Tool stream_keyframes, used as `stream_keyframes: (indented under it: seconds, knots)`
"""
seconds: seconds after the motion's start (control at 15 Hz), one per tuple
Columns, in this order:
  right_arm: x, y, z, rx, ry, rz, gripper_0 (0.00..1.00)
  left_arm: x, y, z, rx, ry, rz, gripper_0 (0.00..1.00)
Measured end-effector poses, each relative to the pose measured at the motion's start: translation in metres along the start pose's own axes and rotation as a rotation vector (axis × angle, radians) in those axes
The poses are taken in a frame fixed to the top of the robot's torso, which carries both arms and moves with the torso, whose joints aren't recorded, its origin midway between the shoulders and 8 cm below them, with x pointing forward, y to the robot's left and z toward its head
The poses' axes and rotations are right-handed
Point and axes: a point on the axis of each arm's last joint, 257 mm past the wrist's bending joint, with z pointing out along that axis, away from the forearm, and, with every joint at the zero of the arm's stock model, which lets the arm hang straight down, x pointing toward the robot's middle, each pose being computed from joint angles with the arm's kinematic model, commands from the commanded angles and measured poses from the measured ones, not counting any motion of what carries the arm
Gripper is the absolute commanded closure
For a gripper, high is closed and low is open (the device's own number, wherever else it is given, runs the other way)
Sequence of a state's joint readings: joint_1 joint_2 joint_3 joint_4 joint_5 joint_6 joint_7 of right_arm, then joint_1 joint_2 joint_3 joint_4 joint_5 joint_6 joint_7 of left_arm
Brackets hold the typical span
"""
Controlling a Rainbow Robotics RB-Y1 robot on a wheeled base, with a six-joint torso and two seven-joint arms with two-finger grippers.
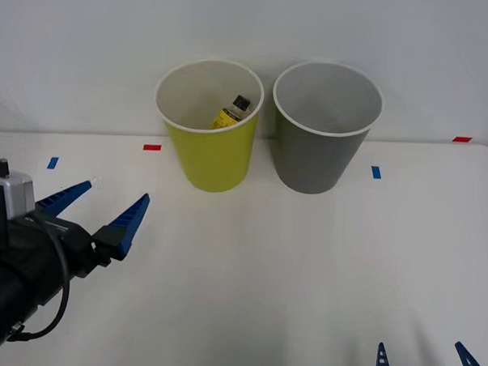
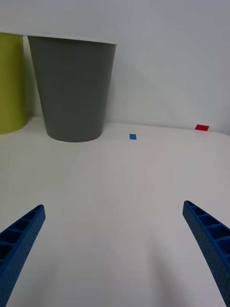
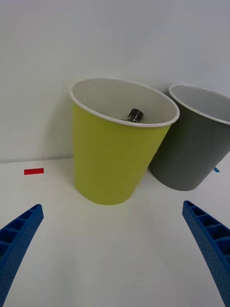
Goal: Put cans in the gray bin and PET bottles in the light green bin.
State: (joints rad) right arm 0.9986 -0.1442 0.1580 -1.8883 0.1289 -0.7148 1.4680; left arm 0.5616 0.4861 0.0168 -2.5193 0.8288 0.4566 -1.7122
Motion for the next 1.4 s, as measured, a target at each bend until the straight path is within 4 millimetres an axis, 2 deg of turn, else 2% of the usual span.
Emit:
stream_keyframes:
  seconds: [0.33, 0.67, 0.93, 1.2, 1.4]
  knots:
    - [0.000, 0.000, 0.000, 0.000, 0.000, 0.000, 0.00, 0.030, 0.035, -0.002, -0.098, -0.104, 0.029, 0.00]
    - [0.000, 0.000, 0.000, 0.000, 0.000, 0.000, 0.00, 0.077, 0.063, -0.017, -0.195, -0.136, 0.089, 0.00]
    - [0.000, 0.000, 0.000, 0.000, 0.000, 0.000, 0.00, 0.101, 0.072, -0.053, -0.234, -0.172, 0.048, 0.00]
    - [0.000, 0.000, 0.000, 0.000, 0.000, 0.000, 0.00, 0.138, 0.071, -0.097, -0.253, -0.197, 0.030, 0.00]
    - [0.000, 0.000, 0.000, 0.000, 0.000, 0.000, 0.00, 0.156, 0.069, -0.122, -0.274, -0.203, 0.040, 0.00]
